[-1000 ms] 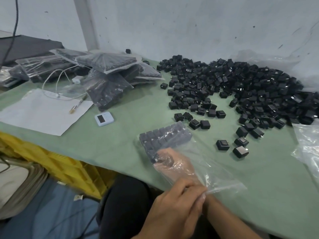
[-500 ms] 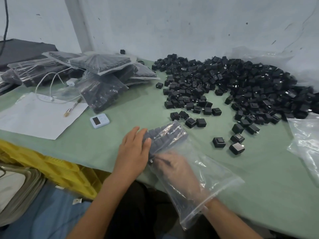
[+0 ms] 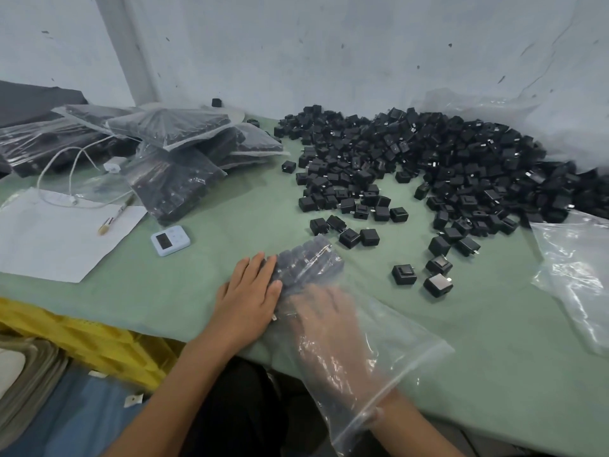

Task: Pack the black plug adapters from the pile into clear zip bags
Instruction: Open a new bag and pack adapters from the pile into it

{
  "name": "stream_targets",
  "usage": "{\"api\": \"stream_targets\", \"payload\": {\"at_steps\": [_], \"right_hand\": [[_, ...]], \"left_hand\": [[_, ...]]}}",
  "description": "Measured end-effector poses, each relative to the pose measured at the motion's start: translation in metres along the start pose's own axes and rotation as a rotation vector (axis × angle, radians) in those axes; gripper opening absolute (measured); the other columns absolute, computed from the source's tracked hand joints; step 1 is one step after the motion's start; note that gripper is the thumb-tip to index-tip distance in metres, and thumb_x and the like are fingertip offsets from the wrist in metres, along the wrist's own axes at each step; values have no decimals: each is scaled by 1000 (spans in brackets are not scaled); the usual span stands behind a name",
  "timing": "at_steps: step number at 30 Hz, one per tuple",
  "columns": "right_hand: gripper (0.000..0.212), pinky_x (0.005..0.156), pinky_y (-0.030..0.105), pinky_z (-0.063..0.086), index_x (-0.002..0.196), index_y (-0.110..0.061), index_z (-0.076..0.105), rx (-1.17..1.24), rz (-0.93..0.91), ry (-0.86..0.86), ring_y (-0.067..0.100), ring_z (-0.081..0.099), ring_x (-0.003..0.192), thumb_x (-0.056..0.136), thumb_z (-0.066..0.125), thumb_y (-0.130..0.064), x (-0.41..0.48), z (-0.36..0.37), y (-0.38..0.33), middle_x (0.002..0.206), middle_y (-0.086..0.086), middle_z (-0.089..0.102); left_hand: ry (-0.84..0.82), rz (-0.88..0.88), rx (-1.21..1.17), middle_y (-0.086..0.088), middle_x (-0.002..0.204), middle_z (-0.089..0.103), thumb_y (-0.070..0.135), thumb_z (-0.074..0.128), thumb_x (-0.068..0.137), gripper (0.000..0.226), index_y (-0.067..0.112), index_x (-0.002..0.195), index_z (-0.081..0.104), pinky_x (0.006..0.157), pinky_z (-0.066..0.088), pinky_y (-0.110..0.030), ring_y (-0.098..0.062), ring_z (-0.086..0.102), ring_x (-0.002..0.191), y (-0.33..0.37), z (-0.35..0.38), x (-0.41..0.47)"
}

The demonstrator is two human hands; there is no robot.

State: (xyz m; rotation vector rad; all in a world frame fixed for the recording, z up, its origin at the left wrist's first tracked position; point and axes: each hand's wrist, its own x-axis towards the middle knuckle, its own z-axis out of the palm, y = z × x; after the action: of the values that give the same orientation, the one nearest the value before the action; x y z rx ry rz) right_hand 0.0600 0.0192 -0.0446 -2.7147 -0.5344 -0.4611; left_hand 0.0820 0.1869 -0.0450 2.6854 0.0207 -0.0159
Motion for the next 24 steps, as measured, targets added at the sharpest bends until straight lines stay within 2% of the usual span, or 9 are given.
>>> {"api": "stream_targets", "payload": {"at_steps": [3,6,11,13,15,18,19,21,24], "right_hand": [[40,94,35,49,114,-18,72,-77,-14,-82,24,64,114,96,51,-46,0,-6,9,121,1,68],[52,115,36,32,141,-10,49,-62,-83,-234,24,44,136,105,35,-45,2,-4,13,146,7,48],[63,114,34,31,140,-14,49,-59,-43,-210,22,45,134,102,19,-53,0,-6,13,145,4,48],[52,118,28,29,135,-18,48,-188,81,-79,16,53,129,103,18,-45,14,-4,-14,141,-2,54],[42,122,25,22,134,-22,52,-196,225,-253,11,61,123,102,29,-37,27,2,-39,138,-7,60],[48,96,32,55,134,-18,60,12,253,-166,20,61,123,88,53,-29,28,55,-83,136,3,62],[47,89,28,57,132,-19,62,2,234,-128,18,63,119,87,54,-33,19,49,-62,133,1,65],[43,85,21,56,128,-24,61,-153,202,-397,12,66,111,95,44,-46,6,6,-7,126,-5,67],[45,96,37,48,130,-25,46,-111,-12,-425,23,52,117,97,39,-55,22,-21,47,130,3,49]], "left_hand": [[-7,2,4,19,165,-3,52,16,104,56,40,158,6,120,6,-38,-3,-10,149,-1,2,2],[-17,-6,3,20,165,-5,52,16,104,56,40,158,5,120,5,-38,-4,-11,150,-2,2,3],[-19,-6,2,20,165,-6,53,15,104,56,42,158,4,121,5,-39,-4,-12,150,-2,3,3],[-26,-4,5,21,165,-6,53,15,104,56,41,158,4,120,5,-40,-3,-12,150,-3,3,4],[-28,-1,8,20,165,-5,52,16,104,56,41,158,5,121,6,-40,-4,-11,150,-3,2,5],[-23,-1,11,20,165,-3,53,15,104,56,41,158,5,121,6,-39,-5,-11,151,-4,2,5],[-22,-1,14,20,165,-3,53,15,104,56,41,158,5,121,6,-39,-5,-10,151,-4,2,5],[-18,-2,16,21,165,-3,53,15,104,56,42,158,5,121,7,-39,-4,-10,151,-4,3,5],[-27,0,22,22,164,-3,53,16,104,56,42,158,5,120,7,-38,-4,-10,150,-5,1,5]]}}
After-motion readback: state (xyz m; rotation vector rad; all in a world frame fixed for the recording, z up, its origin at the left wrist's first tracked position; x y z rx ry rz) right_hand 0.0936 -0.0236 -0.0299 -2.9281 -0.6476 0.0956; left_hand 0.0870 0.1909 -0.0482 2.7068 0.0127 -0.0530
